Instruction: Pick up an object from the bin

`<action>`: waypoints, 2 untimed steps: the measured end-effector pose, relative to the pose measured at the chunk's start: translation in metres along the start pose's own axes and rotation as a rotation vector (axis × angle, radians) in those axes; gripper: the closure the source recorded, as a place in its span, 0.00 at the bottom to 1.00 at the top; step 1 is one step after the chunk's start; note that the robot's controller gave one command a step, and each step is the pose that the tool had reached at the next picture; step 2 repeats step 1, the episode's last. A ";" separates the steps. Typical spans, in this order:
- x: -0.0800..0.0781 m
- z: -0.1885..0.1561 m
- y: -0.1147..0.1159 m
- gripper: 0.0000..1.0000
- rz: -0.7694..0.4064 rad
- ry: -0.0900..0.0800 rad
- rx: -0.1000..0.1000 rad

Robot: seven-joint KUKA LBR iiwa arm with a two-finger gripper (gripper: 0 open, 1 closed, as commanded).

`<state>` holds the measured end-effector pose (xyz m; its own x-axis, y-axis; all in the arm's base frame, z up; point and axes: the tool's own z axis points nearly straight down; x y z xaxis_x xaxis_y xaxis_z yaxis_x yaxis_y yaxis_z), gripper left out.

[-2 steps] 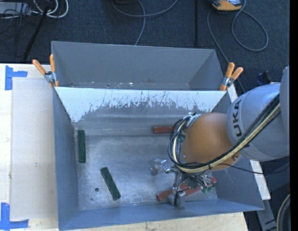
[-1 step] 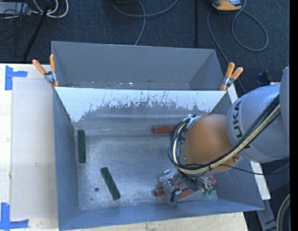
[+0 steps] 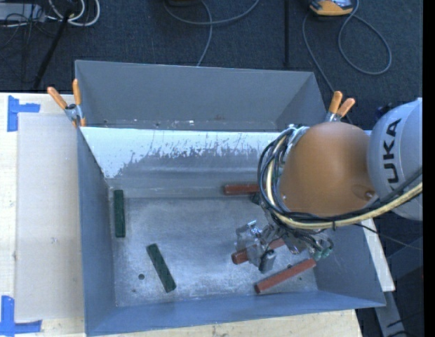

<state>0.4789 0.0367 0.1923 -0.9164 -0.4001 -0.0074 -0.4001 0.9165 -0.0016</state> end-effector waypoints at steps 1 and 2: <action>-0.019 -0.027 0.007 1.00 -0.015 0.003 -0.001; -0.019 -0.027 0.007 1.00 -0.015 0.003 -0.001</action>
Offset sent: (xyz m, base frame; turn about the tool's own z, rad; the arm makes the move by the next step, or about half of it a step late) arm 0.0125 0.0131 0.0260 -0.0124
